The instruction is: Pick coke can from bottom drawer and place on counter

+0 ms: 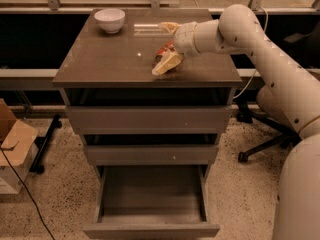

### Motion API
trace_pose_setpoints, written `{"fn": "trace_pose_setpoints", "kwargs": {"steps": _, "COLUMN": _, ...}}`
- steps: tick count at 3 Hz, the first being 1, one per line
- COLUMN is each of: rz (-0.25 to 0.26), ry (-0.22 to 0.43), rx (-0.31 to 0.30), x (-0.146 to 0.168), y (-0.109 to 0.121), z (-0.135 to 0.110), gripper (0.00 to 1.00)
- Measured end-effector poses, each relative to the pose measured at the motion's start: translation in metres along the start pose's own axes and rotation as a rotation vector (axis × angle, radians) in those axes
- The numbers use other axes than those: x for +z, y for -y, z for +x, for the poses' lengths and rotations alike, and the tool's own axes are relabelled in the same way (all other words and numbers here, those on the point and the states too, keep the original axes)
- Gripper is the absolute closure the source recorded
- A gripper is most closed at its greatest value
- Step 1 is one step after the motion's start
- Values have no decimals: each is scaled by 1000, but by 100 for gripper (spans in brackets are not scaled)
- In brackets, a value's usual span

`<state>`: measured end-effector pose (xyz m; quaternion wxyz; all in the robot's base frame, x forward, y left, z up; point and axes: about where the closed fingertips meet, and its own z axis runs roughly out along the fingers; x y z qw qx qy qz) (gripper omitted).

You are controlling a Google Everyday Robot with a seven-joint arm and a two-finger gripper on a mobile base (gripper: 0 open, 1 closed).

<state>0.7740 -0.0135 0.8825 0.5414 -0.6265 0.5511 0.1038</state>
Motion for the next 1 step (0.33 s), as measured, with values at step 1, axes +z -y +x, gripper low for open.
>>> {"fn": "trace_pose_setpoints", "kwargs": {"steps": 1, "rz": 0, "ry": 0, "rx": 0, "x": 0, "y": 0, "z": 0, "gripper": 0}}
